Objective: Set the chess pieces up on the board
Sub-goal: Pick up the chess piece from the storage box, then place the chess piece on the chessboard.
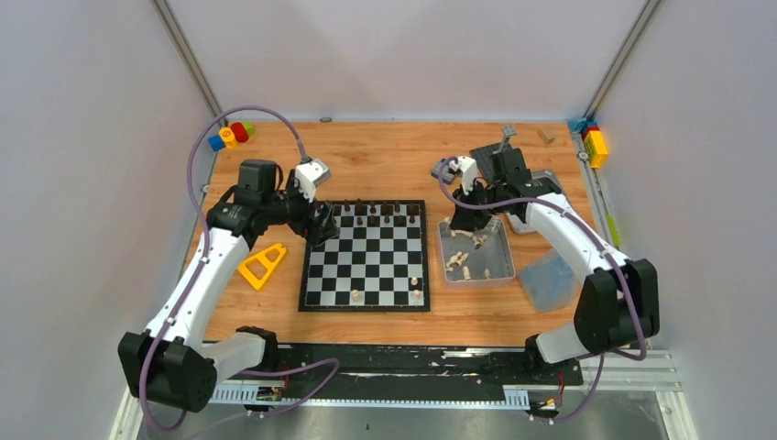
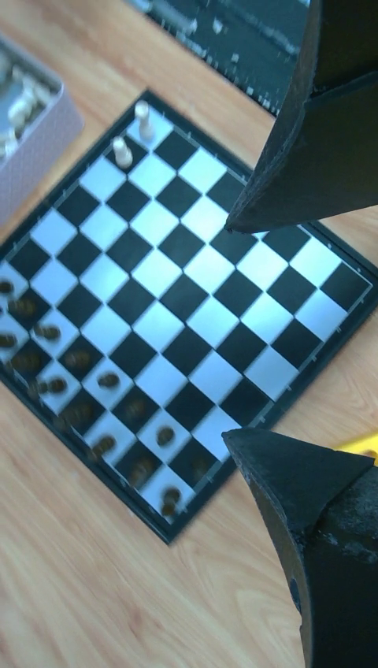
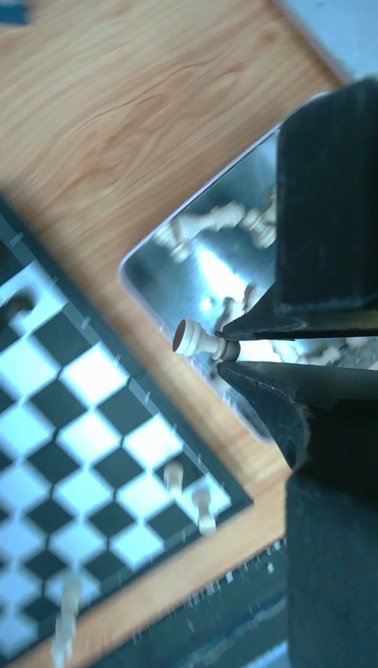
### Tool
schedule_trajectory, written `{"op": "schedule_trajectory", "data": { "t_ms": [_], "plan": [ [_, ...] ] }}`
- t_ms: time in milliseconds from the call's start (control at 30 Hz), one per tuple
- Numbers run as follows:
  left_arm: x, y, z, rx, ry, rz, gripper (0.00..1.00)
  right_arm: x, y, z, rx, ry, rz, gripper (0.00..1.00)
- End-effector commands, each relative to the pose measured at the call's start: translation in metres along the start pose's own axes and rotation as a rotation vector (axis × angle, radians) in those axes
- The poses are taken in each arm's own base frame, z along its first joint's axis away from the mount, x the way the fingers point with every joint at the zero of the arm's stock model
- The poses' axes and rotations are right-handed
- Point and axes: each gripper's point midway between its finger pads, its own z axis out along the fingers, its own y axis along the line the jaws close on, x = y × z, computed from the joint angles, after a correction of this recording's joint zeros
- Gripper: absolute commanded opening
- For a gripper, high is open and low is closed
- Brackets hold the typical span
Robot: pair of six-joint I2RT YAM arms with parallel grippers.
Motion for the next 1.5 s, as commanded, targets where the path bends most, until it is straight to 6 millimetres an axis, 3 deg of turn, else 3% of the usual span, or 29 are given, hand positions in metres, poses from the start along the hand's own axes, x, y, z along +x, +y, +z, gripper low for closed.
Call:
{"op": "schedule_trajectory", "data": {
  "t_ms": [0, 100, 167, 267, 400, 733, 1233, 1367, 1467],
  "plan": [
    [-0.042, -0.051, 0.005, 0.272, -0.097, 0.086, 0.99, -0.054, 0.076, -0.028, -0.29, -0.191, -0.192, 0.05],
    [-0.058, -0.079, 0.017, 0.411, -0.094, 0.05, 0.98, -0.077, 0.109, -0.031, -0.401, -0.236, -0.242, 0.04],
    [-0.078, -0.09, 0.021, 0.488, -0.1, 0.017, 0.96, -0.089, 0.126, -0.03, -0.453, -0.244, -0.269, 0.04],
    [-0.095, -0.106, 0.026, 0.614, -0.081, -0.06, 0.93, -0.106, 0.143, -0.031, -0.5, -0.26, -0.297, 0.04],
    [-0.106, -0.112, 0.042, 0.719, -0.034, -0.179, 0.87, -0.121, 0.152, -0.031, -0.531, -0.28, -0.311, 0.04],
    [-0.111, -0.125, 0.053, 0.865, 0.015, -0.349, 0.75, -0.132, 0.152, -0.029, -0.516, -0.313, -0.32, 0.03],
    [-0.103, -0.132, 0.061, 0.914, 0.056, -0.393, 0.45, -0.133, 0.151, -0.032, -0.492, -0.331, -0.326, 0.02],
    [-0.102, -0.131, 0.061, 0.913, 0.055, -0.391, 0.33, -0.131, 0.149, -0.031, -0.483, -0.329, -0.325, 0.03],
    [-0.1, -0.13, 0.063, 0.901, 0.057, -0.391, 0.14, -0.132, 0.145, -0.032, -0.451, -0.329, -0.315, 0.12]
  ]
}}
